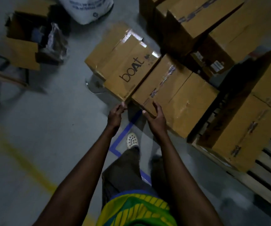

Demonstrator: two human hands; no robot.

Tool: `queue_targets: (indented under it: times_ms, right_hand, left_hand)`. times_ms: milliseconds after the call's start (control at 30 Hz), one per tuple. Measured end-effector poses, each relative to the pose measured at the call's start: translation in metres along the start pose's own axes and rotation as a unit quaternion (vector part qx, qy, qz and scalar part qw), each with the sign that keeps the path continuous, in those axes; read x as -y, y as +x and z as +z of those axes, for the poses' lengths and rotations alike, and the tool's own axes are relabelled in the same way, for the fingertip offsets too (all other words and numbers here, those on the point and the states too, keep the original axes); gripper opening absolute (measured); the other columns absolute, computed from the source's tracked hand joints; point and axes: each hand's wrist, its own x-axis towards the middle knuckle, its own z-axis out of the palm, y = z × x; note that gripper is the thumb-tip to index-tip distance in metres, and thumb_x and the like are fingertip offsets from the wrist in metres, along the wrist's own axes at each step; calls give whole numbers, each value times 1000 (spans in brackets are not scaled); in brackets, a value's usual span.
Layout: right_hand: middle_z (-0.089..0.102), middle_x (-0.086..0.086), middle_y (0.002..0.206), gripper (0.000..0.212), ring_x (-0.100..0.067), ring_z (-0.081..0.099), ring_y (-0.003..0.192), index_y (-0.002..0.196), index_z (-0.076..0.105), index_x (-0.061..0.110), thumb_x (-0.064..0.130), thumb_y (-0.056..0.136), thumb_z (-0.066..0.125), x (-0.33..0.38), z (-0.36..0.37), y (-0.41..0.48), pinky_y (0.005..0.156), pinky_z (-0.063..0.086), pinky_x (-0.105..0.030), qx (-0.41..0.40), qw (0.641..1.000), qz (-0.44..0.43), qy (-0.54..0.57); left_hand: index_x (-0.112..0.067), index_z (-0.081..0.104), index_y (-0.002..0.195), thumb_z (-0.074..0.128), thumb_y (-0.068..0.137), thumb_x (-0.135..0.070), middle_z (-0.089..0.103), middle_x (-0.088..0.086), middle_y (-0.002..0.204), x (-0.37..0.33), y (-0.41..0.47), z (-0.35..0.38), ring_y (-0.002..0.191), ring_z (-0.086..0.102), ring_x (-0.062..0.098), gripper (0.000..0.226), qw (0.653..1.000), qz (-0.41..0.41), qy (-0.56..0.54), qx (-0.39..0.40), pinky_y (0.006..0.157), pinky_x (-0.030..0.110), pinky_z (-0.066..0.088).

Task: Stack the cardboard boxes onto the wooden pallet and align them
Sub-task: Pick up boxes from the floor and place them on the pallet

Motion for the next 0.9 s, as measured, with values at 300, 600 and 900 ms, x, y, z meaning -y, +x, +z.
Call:
queue_targets:
  times_ms: [300, 600, 900]
  right_hand:
    - [41, 6, 156, 84, -16, 39, 142, 152, 38, 32, 67, 80, 67, -59, 113, 164, 113, 41, -49, 74, 990, -9, -124]
    - [2, 3, 169, 96, -20, -7, 156, 159, 18, 33, 50, 82, 74, -225, 277, 394, 111, 8, -77, 73, 859, -201, -464]
    - [1, -3, 170, 110, -30, -4, 156, 154, 24, 50, 56, 58, 78, -285, 282, 456, 101, 6, -85, 11, 806, -271, -526]
  left_hand:
    - [-13, 57, 140, 36, 107, -47, 69, 11, 122, 76, 177, -31, 110, 64, 23, 52, 986, -121, -100, -58, 79, 33, 51]
    - [-12, 54, 142, 31, 103, -61, 67, 13, 123, 296, 434, -3, 114, 62, 30, 67, 894, -275, -344, -80, 97, 46, 47]
    - [-12, 66, 128, 54, 93, -64, 68, 16, 124, 394, 571, 41, 113, 65, 37, 64, 813, -250, -518, -95, 100, 54, 52]
